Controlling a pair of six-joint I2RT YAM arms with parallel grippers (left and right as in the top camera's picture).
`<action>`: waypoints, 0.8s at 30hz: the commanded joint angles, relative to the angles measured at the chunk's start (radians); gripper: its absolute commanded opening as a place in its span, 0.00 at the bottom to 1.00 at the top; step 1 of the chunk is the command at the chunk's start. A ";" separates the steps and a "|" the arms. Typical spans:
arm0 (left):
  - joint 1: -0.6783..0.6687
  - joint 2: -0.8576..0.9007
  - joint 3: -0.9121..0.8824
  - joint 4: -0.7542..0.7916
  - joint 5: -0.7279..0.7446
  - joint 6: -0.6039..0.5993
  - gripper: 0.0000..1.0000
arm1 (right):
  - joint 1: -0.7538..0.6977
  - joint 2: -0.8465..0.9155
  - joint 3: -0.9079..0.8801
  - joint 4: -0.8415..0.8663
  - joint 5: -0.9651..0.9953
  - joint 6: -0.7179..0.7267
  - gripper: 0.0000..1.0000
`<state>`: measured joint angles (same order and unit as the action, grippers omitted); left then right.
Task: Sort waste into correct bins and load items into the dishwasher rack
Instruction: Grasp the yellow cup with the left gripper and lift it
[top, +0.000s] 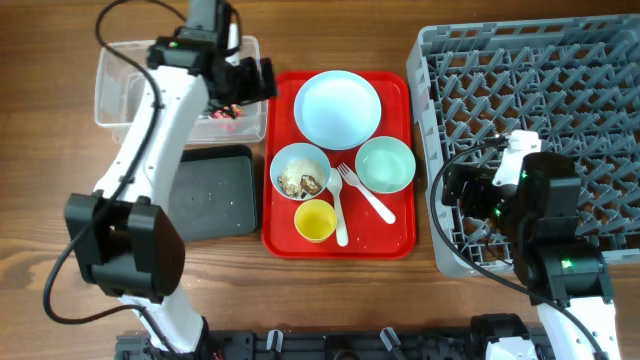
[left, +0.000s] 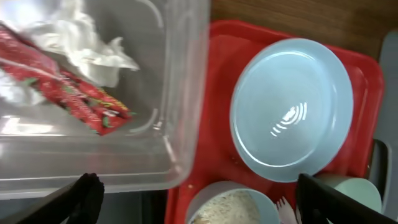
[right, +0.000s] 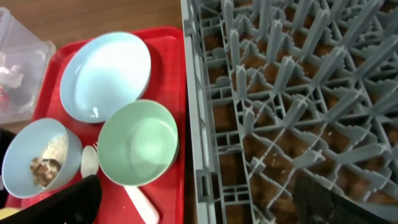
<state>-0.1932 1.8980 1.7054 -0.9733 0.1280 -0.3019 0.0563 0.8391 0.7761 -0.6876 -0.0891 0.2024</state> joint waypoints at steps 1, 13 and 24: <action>-0.064 0.004 -0.003 0.007 0.001 -0.009 1.00 | 0.002 0.003 0.023 -0.019 0.001 -0.016 1.00; -0.187 -0.068 -0.003 -0.502 -0.100 -0.089 0.98 | 0.002 0.016 0.023 -0.029 0.002 -0.043 1.00; -0.393 -0.499 -0.230 -0.495 -0.147 -0.201 1.00 | 0.002 0.017 0.023 -0.035 -0.002 -0.043 1.00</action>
<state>-0.5804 1.4975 1.5936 -1.5364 -0.0032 -0.4500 0.0563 0.8536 0.7761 -0.7227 -0.0891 0.1780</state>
